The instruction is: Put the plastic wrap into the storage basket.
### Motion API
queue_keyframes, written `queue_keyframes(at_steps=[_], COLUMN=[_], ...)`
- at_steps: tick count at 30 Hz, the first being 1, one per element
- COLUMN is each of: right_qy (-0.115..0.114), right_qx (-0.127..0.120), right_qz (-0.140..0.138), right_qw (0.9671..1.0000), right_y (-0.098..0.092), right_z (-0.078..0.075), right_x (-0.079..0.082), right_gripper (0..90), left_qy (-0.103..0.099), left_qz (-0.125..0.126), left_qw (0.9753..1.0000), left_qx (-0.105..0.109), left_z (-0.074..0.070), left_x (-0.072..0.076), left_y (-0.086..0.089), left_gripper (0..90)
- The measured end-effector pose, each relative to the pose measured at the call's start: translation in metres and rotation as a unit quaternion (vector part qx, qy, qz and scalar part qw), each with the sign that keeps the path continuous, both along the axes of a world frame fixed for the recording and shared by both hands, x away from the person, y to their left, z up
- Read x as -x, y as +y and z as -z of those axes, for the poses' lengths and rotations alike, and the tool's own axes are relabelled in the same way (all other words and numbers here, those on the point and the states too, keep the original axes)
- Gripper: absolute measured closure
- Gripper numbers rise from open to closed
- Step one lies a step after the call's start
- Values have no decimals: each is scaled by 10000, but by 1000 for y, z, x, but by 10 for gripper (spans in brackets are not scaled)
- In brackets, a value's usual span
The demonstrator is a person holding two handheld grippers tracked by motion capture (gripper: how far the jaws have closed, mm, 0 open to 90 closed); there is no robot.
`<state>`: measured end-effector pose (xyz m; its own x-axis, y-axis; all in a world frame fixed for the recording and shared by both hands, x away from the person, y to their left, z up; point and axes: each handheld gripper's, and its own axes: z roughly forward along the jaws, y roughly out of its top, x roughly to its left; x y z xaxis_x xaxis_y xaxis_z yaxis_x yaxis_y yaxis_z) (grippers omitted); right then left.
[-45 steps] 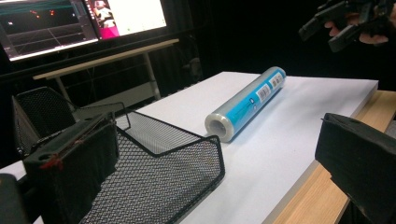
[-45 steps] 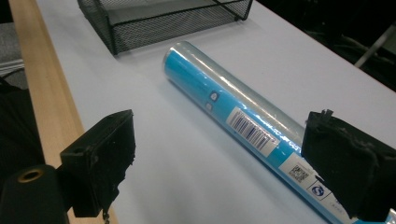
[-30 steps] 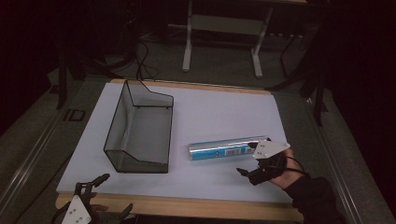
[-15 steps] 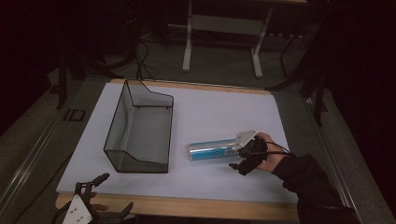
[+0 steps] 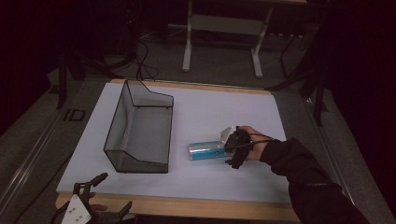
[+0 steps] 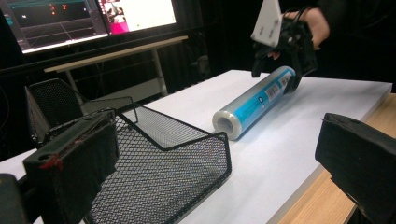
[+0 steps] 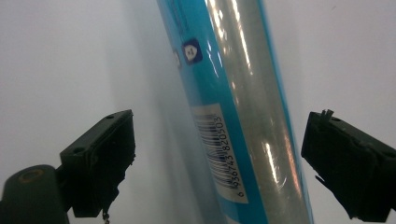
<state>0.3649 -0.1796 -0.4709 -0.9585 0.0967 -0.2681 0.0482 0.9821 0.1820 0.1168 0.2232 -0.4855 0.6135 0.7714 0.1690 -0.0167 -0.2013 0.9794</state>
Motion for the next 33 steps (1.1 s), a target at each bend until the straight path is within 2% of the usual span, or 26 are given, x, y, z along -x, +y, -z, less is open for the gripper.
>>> queue_keyframes(at_steps=[1, 2, 3, 4, 10, 11, 14, 19, 20, 22, 27, 33], right_qy=[8, 8, 68, 87, 198, 284, 233, 310, 247, 266, 297, 396], right_qx=[146, 146, 303, 359, 535, 546, 781, 965, 1010, 1102, 1252, 1336], right_qz=[-42, -42, -68, -76, -81, -115, -210, -297, -318, -318, -425, -554], right_qw=[9999, 9999, 9995, 9993, 9983, 9980, 9965, 9944, 9941, 9930, 9908, 9887], right_y=[4, 4, 7, 8, 15, 16, 22, 23, 23, 23, 24, 26], right_z=[3, 3, 6, 7, 13, 14, 24, 32, 33, 36, 41, 43], right_x=[-4, -4, -9, -11, -23, -25, -28, -31, -32, -32, -37, -38], right_gripper=[102, 102, 126, 135, 136, 136, 145, 160, 164, 175, 251, 284], left_qy=[3, 11, 15, 23, 36, 36, 42, 65, 69, 69, 98, 123], left_qz=[-2, -2, -3, 0, 27, 23, 24, 35, 39, 41, 52, 47], left_qw=[10000, 10000, 10000, 10000, 10000, 10000, 10000, 10000, 10000, 10000, 9999, 9999], left_qx=[5, 13, 20, 29, 28, 20, 17, 41, 41, 38, 18, -18], left_z=[0, 0, 0, 0, 0, 0, 0, 0, 0, 1, 1, 2], left_x=[0, 0, 0, 0, 1, 1, 0, 0, 0, 0, -1, -1], left_y=[0, 0, 1, 1, 1, 1, 1, 2, 2, 2, 2, 1], left_gripper=[2, 2, 2, 2, 2, 2, 2, 2, 2, 2, 2, 2])
